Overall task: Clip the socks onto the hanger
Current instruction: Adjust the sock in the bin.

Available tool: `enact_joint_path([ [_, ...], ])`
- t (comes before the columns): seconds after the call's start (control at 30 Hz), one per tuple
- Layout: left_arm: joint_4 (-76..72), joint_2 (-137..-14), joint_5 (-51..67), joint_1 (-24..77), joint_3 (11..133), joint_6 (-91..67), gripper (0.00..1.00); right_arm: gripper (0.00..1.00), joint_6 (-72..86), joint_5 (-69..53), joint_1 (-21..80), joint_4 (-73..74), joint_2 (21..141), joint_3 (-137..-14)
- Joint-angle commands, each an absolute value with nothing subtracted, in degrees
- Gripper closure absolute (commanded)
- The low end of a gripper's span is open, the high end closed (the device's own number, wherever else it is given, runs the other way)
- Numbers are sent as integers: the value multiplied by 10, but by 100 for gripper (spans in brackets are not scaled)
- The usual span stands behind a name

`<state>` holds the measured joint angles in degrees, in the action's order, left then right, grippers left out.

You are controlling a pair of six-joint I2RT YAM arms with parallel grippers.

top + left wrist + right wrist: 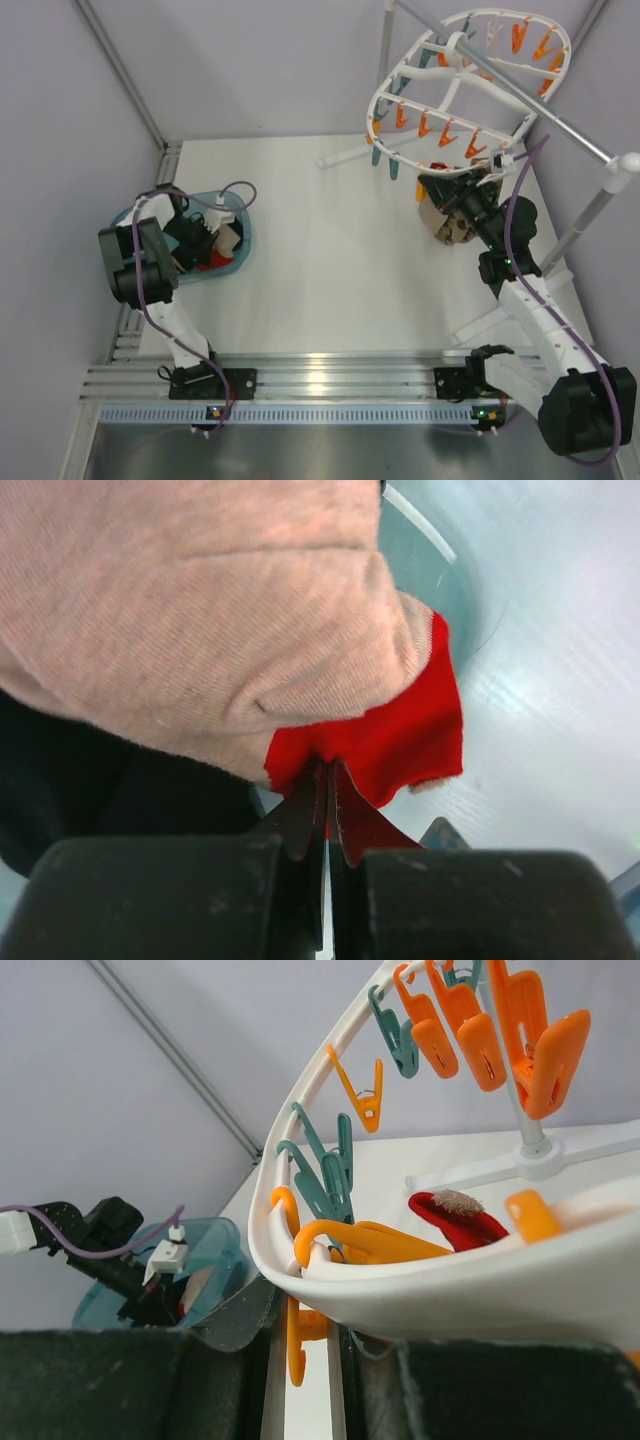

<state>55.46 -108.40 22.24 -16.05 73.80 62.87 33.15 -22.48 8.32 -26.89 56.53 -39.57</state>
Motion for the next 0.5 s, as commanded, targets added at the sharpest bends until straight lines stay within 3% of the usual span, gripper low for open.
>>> enact_joint_path([
  [0.0,617,-1087,256,-152,789,634,100,100,319,-244,79,-243,571,-421],
  [0.37,720,-1078,341,-156,983,539,100,100,323,-245,79,-250,578,-424],
  [0.47,713,-1086,379,-163,1020,402,100,100,323,-245,79,-250,581,-426],
])
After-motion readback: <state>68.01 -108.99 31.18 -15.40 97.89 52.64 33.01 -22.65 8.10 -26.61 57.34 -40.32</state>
